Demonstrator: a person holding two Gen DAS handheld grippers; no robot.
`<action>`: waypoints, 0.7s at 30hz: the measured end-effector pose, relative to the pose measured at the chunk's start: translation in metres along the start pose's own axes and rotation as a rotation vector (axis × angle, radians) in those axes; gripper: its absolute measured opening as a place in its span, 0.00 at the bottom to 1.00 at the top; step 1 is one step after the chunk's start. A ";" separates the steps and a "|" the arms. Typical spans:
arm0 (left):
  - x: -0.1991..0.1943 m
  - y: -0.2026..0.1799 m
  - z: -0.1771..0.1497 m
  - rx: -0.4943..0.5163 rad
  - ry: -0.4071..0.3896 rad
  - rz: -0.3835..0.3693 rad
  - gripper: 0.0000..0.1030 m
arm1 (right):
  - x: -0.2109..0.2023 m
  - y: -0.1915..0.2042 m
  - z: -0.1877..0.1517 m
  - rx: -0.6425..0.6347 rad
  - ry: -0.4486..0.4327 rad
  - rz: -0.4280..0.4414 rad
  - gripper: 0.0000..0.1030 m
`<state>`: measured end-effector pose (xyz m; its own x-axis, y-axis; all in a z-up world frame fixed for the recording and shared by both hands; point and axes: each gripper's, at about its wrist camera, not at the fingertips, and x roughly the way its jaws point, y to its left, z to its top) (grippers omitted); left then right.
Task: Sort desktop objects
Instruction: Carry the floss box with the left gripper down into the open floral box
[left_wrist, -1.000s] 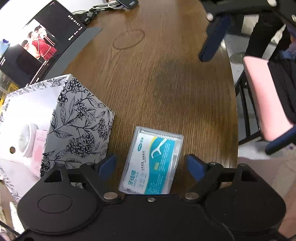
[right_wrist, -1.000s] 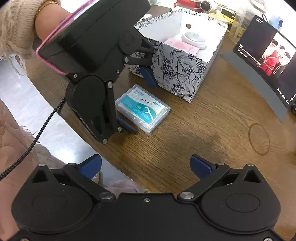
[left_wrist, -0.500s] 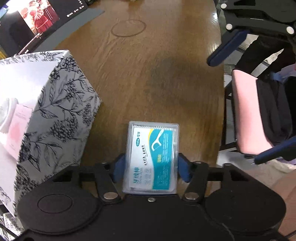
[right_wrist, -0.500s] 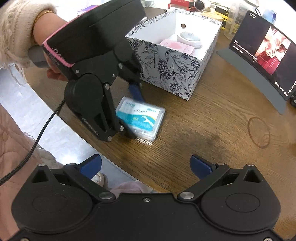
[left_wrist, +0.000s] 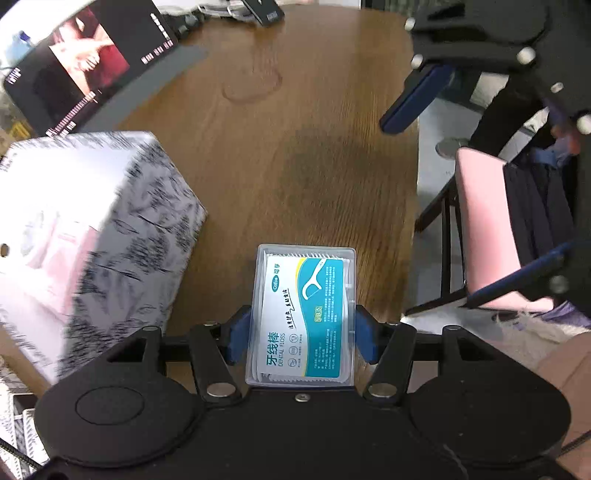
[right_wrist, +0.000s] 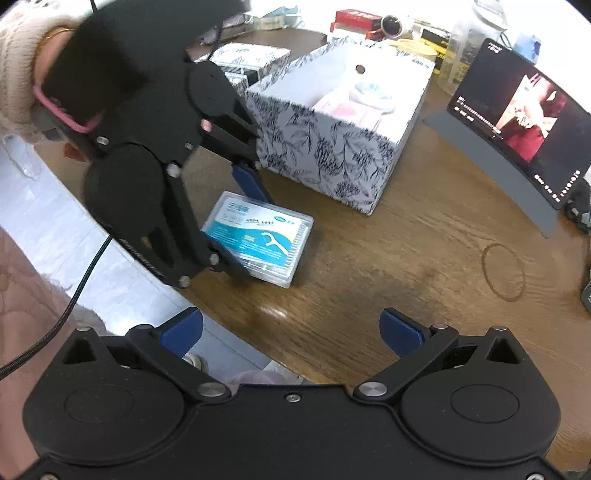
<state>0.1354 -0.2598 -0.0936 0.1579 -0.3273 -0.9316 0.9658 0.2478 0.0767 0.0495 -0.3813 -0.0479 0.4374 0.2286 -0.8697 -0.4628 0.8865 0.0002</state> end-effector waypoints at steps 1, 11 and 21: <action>-0.007 0.000 0.000 -0.002 -0.014 0.002 0.55 | -0.002 0.000 0.002 0.008 -0.008 0.001 1.00; -0.079 0.023 0.008 -0.050 -0.119 0.032 0.55 | -0.011 0.000 0.041 0.004 -0.062 0.005 1.00; -0.097 0.083 0.032 -0.086 -0.139 0.122 0.55 | -0.008 -0.012 0.088 -0.001 -0.082 0.011 1.00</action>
<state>0.2065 -0.2365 0.0142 0.3057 -0.4116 -0.8586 0.9174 0.3686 0.1500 0.1198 -0.3583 0.0026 0.4937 0.2704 -0.8265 -0.4687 0.8833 0.0090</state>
